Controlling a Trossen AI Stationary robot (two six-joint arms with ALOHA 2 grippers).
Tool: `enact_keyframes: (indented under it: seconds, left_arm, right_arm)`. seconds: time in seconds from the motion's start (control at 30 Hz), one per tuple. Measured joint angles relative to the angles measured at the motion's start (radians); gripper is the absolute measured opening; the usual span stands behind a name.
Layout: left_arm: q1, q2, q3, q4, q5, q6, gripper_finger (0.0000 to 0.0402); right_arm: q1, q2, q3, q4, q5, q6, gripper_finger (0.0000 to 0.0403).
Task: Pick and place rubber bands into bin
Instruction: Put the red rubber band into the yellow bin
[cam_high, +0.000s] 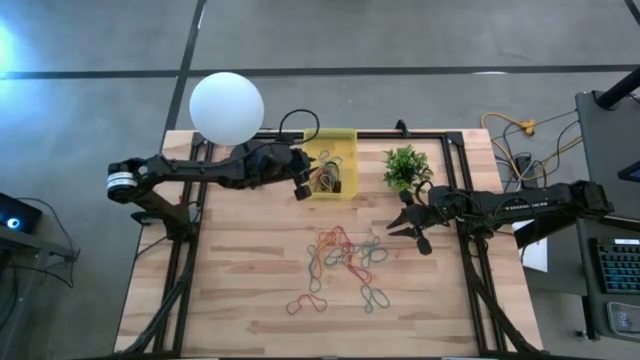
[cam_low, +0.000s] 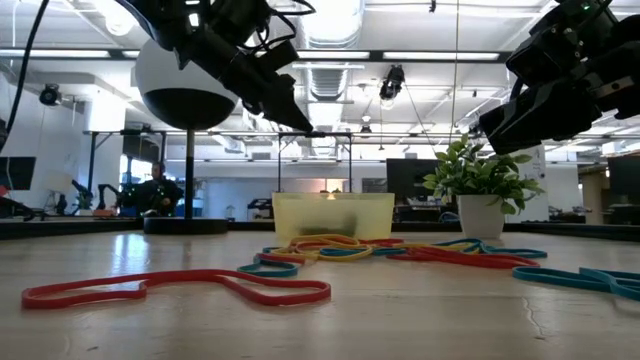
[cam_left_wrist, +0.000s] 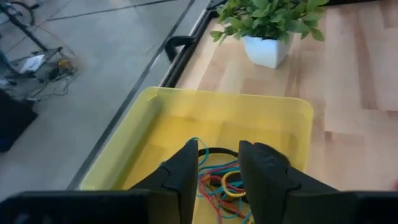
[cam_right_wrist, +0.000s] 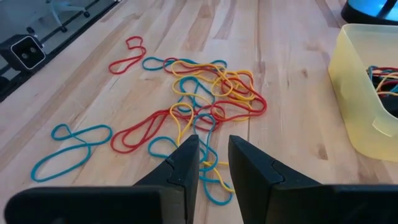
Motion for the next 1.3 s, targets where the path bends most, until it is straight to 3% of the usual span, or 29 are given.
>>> enact_keyframes:
  seconds: [0.17, 0.23, 0.43, 0.83, 0.97, 1.3]
  left_arm:
    - [-0.011, 0.0, 0.0, -0.041, 0.23, -0.025, 0.0103]
    - [-0.032, 0.0, -0.001, -0.102, 0.27, -0.028, 0.0103]
    - [-0.151, 0.0, -0.011, -0.248, 0.277, -0.076, 0.0103]
    - [-0.46, 0.001, -0.086, -0.26, 0.25, -0.36, 0.0103]
    - [-0.544, 0.029, -0.092, -0.219, 0.225, -0.442, 0.0103]
    - [-0.656, 0.258, -0.069, -0.017, 0.228, -0.519, 0.0102]
  right_arm:
    - [0.0, 0.0, 0.0, -0.001, 0.0, 0.005, 0.0077]
    - [0.0, 0.0, 0.0, -0.002, 0.0, 0.005, 0.0077]
    - [0.0, 0.0, 0.0, -0.003, 0.0, 0.001, 0.0077]
    - [0.0, 0.0, -0.006, -0.003, 0.0, -0.003, 0.0077]
    - [0.0, 0.0, -0.007, -0.002, 0.0, -0.007, 0.0077]
    - [0.0, 0.0, -0.007, 0.0, 0.0, -0.007, 0.0077]
